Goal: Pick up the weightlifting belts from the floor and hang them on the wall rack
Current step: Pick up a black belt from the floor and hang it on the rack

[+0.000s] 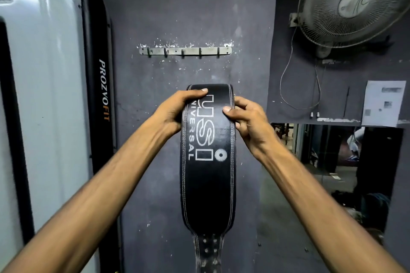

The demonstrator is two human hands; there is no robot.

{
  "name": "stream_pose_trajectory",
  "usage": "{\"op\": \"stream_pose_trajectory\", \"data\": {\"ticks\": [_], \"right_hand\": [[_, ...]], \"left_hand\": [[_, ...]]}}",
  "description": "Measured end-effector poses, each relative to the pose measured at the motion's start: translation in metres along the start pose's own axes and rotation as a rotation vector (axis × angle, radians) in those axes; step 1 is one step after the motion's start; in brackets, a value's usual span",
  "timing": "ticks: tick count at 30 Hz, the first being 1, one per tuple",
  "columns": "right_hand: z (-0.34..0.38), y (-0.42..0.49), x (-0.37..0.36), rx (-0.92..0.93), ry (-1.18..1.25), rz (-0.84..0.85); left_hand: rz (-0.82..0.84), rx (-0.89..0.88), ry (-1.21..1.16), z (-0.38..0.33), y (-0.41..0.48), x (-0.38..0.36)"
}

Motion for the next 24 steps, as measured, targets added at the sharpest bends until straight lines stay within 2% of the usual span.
{"op": "stream_pose_trajectory", "data": {"ticks": [4,9,13,16,20,22,24], "right_hand": [[0.010,0.011,0.007,-0.034,-0.062,-0.047],[0.022,0.045,0.012,-0.029,-0.085,-0.150],[0.020,0.049,0.008,0.023,-0.050,-0.140],[0.019,0.034,0.001,0.138,-0.076,-0.097],[0.020,0.017,-0.005,0.258,-0.148,-0.032],[0.020,0.025,0.000,0.204,-0.156,-0.061],[0.017,0.040,0.006,0.074,-0.146,-0.099]], "left_hand": [[0.031,-0.173,0.001,-0.005,0.006,-0.004],[0.073,-0.339,0.132,0.000,0.001,-0.008],[0.053,-0.271,0.127,-0.002,0.008,-0.002],[0.027,-0.155,0.041,-0.017,0.024,-0.004],[-0.012,-0.124,0.003,-0.029,0.038,-0.005],[-0.003,-0.139,-0.005,-0.024,0.040,-0.006],[-0.001,-0.210,0.031,-0.017,0.041,-0.007]]}}
Point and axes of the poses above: each hand's wrist, its own y-axis towards the middle knuckle, its own x-axis out of the back of the hand, z = x × y, the point moved 10 cm from there along y, towards the middle knuckle, and after that the axes turned 14 degrees about -z, right-handed, at the moved point
